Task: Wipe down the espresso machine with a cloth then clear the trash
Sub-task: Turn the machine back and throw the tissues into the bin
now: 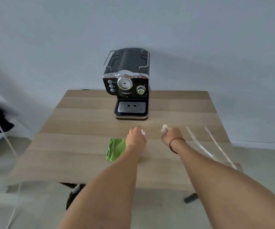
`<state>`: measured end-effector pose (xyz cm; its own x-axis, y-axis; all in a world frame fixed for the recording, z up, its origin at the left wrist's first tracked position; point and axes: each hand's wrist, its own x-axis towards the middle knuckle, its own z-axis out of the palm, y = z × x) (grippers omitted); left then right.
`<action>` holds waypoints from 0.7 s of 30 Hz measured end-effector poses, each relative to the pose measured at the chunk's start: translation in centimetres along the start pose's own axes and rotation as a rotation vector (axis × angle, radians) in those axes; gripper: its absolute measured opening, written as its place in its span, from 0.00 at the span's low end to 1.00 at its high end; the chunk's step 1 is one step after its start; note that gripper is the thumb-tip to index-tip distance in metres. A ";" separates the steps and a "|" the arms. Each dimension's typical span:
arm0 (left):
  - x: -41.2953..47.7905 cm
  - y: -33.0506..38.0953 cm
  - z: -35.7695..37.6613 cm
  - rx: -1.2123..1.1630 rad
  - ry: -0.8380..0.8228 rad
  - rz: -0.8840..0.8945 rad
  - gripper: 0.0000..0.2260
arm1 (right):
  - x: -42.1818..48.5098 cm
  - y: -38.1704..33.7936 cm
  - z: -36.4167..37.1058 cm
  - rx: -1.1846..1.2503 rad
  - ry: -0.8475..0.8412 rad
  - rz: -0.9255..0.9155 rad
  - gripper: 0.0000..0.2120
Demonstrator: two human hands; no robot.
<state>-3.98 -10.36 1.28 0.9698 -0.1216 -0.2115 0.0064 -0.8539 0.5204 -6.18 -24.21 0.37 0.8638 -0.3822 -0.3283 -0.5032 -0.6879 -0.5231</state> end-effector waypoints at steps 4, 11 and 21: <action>0.2 -7.0 -7.1 -0.068 0.116 -0.110 0.12 | -2.5 -9.6 3.6 0.138 -0.047 -0.105 0.12; -3.4 -26.2 -15.5 -0.127 0.236 -0.471 0.13 | -9.4 -23.1 18.9 0.066 -0.355 -0.343 0.18; -8.9 -44.1 -8.7 -0.362 0.162 -0.875 0.13 | -13.7 -22.1 38.6 -0.075 -0.612 -0.188 0.15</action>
<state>-10.73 32.80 -12.64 0.6073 0.5791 -0.5439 0.7928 -0.3974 0.4621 -7.93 19.99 -13.92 0.7547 0.1548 -0.6375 -0.3228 -0.7584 -0.5663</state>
